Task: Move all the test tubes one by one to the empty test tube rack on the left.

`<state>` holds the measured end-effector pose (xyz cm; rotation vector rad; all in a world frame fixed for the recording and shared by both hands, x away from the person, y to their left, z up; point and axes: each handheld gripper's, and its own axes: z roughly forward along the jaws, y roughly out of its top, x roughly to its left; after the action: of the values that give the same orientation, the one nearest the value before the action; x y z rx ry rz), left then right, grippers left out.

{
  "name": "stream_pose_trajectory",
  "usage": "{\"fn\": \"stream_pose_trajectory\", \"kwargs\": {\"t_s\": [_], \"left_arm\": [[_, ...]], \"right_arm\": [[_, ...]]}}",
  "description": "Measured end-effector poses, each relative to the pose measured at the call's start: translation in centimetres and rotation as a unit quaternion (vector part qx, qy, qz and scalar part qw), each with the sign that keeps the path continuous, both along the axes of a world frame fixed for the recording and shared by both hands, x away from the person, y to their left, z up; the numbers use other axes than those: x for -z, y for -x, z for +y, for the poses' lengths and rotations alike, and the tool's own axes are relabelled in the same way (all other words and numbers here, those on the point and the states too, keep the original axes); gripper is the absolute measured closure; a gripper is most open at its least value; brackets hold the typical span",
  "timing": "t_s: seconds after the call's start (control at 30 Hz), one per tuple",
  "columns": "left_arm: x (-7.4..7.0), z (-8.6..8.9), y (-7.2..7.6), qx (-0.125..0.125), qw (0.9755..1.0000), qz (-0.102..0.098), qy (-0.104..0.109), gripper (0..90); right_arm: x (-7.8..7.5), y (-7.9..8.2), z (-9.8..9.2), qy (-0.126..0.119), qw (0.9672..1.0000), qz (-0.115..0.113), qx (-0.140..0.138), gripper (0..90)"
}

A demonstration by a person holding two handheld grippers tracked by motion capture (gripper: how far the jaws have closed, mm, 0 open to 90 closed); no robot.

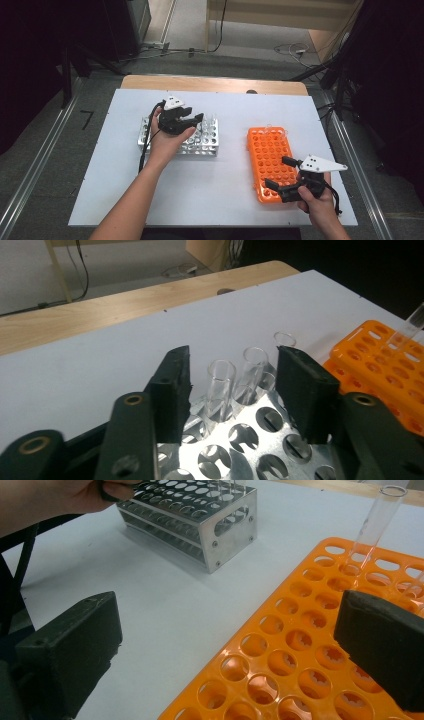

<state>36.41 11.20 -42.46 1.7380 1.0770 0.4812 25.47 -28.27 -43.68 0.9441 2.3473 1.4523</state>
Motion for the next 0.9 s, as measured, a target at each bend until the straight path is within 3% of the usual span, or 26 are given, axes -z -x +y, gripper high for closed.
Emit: {"fn": "stream_pose_trajectory", "kwargs": {"t_s": [0.2,0.5,0.9], "left_arm": [[-0.6,1.2,1.8,0.001,0.9996,-0.011,0.025,25.8],[-0.6,2.0,4.9,0.02,0.9991,-0.023,0.03,10.2],[-0.5,2.5,8.2,0.044,0.9973,-0.032,0.048,1.6]], "right_arm": [[-0.3,-0.9,0.0,-0.002,1.0,0.002,0.007,0.0],[-0.3,-3.0,-0.5,0.008,0.9996,0.001,0.028,0.0],[-0.1,-6.3,-1.5,0.008,0.9984,0.01,0.055,0.0]]}}
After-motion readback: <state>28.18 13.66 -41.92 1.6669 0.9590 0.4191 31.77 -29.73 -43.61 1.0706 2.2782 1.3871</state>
